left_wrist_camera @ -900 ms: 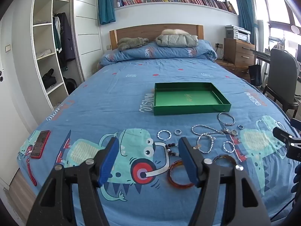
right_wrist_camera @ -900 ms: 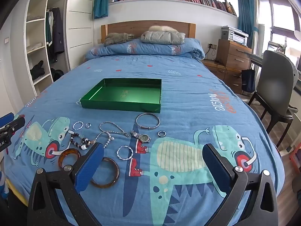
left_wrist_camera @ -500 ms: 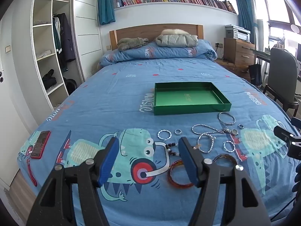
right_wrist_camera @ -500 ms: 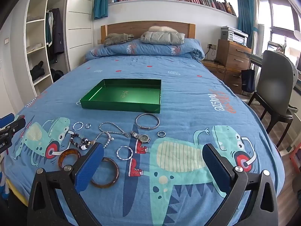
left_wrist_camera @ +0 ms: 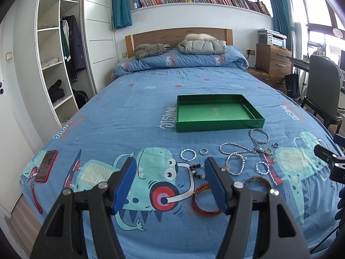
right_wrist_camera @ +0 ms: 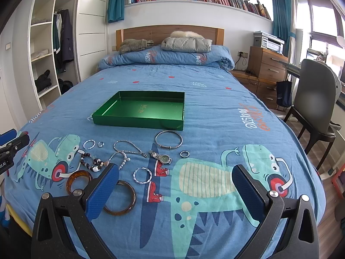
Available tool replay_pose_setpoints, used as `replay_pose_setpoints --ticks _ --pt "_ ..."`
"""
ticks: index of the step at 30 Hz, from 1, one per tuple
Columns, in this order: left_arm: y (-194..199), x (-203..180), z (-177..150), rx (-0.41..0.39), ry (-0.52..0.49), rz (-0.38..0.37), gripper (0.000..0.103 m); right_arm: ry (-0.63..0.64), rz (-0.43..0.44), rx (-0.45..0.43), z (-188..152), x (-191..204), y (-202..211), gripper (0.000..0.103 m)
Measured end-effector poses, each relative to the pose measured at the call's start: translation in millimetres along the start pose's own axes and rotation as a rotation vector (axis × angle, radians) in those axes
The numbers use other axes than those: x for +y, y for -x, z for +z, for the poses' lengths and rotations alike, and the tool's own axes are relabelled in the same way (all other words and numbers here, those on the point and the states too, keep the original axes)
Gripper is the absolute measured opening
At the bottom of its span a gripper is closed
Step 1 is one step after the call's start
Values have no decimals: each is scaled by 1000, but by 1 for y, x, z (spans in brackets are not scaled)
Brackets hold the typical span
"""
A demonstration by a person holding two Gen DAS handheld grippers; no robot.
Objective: Organize jewelry
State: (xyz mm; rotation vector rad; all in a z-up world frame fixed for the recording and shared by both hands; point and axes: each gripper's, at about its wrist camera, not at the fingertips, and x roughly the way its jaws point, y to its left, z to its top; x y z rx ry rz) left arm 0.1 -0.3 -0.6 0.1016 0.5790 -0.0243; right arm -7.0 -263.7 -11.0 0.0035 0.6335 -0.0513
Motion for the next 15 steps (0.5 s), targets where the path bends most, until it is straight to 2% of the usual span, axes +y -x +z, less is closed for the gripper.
replay_pose_setpoints --ticks 15 --pt "3 3 2 -23 26 5 64 -20 11 -19 0 -2 2 103"
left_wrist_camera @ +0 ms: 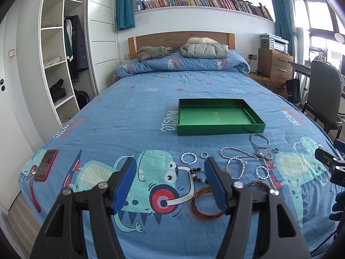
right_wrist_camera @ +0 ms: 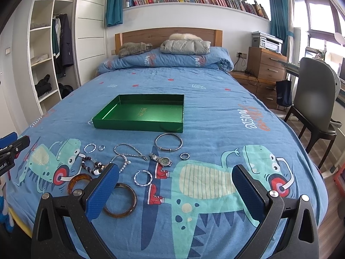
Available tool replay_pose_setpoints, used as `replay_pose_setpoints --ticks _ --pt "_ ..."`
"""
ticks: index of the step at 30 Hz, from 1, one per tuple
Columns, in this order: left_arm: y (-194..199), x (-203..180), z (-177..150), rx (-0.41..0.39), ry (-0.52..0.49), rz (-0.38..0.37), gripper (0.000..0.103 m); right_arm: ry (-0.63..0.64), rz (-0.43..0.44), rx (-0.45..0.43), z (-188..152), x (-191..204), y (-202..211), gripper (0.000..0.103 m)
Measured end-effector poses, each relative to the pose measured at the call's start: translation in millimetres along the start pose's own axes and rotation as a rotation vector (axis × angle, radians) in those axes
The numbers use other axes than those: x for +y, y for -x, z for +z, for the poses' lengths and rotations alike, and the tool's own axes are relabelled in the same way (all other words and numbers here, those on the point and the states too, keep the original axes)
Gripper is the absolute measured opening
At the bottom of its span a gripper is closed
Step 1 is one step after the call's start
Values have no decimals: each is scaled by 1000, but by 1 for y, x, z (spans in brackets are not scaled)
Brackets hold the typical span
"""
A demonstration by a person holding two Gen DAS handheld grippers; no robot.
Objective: Organize jewelry
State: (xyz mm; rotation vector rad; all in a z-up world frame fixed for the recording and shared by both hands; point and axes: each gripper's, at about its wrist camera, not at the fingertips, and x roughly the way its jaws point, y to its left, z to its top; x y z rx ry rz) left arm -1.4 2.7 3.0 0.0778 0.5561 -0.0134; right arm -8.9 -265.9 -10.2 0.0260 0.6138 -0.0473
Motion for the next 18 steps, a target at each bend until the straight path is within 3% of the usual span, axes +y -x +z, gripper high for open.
replay_pose_setpoints --ticks 18 --pt "-13 0 -4 32 -1 0 64 -14 37 31 -6 2 -5 103"
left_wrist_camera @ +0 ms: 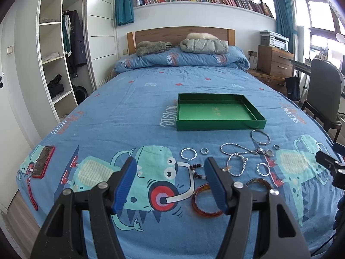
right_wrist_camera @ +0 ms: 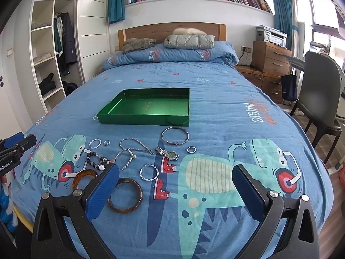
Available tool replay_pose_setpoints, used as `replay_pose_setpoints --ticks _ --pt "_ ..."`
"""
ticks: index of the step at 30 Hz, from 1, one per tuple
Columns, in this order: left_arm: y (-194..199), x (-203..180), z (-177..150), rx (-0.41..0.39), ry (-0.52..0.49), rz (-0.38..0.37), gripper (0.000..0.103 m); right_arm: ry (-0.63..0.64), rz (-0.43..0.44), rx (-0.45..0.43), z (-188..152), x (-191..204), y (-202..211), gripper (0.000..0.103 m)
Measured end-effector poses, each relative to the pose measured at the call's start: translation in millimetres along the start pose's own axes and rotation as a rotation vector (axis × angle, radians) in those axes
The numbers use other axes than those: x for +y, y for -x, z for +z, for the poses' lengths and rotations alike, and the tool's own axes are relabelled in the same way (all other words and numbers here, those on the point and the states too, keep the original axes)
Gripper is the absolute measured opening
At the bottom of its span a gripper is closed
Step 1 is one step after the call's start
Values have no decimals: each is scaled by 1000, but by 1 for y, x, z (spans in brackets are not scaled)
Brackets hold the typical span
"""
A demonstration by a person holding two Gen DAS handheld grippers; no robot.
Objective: Organize jewelry
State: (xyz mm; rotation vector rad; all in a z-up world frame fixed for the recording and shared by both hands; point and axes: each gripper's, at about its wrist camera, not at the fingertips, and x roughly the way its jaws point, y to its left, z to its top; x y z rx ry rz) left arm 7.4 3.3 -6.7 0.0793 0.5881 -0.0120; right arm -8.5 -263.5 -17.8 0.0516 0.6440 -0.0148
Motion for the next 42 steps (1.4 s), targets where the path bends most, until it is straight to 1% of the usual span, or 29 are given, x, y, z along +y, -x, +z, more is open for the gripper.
replay_pose_setpoints --ticks 2,11,19,28,31,35,42 --pt "-2 0 -1 3 0 6 64 -6 5 -4 0 0 0 103" --pt "-9 -3 -6 19 -11 6 64 -16 26 29 -6 3 -8 103" --pt "-10 -3 -6 17 -15 9 64 -24 23 17 -4 2 -9 102" --pt "-20 -5 -3 27 -11 -7 64 -27 17 -9 5 1 -9 101" --pt "-26 -6 -4 37 -7 -15 64 -23 24 -5 4 2 -13 97" --pt "-38 -8 -9 64 -8 -34 64 -17 40 25 -1 4 -22 90" --pt "-60 -16 -22 122 -18 -51 64 -17 93 108 -16 11 -46 75"
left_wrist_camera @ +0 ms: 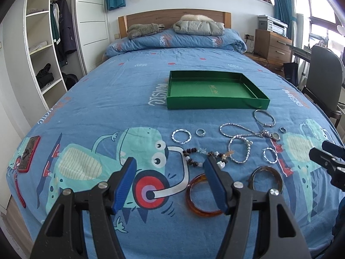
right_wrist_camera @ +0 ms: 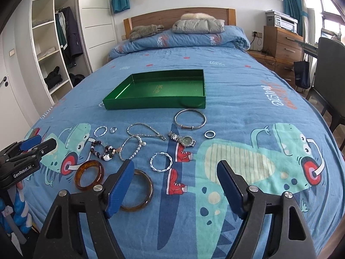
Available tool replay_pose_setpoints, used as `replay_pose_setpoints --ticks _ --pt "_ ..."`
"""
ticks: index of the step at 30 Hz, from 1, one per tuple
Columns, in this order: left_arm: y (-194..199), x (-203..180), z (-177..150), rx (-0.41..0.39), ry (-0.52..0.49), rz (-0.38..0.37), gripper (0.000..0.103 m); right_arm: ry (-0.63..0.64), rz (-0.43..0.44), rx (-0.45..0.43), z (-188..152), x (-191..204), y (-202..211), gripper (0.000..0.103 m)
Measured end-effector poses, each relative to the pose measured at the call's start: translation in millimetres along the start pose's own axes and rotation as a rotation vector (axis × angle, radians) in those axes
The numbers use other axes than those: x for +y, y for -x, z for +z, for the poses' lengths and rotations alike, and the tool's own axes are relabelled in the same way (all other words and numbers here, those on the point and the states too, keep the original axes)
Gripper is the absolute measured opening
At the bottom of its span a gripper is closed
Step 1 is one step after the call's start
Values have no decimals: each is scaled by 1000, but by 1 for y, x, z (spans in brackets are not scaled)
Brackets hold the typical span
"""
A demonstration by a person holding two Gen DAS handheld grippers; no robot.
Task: Organize jewelry
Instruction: 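Grasp the amber bangle with the left tool while the right tool grasps the dark brown bangle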
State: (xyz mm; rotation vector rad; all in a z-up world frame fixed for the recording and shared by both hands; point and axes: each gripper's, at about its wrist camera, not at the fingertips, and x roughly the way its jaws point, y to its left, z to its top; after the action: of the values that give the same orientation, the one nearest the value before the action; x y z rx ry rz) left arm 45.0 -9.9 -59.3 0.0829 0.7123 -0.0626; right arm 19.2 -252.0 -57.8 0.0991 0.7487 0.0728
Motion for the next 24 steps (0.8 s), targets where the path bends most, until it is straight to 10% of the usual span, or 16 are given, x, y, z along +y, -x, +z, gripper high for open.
replay_pose_setpoints --ticks 24 --pt "-83 -12 -43 230 -14 -108 57 75 104 237 -29 29 -84 28"
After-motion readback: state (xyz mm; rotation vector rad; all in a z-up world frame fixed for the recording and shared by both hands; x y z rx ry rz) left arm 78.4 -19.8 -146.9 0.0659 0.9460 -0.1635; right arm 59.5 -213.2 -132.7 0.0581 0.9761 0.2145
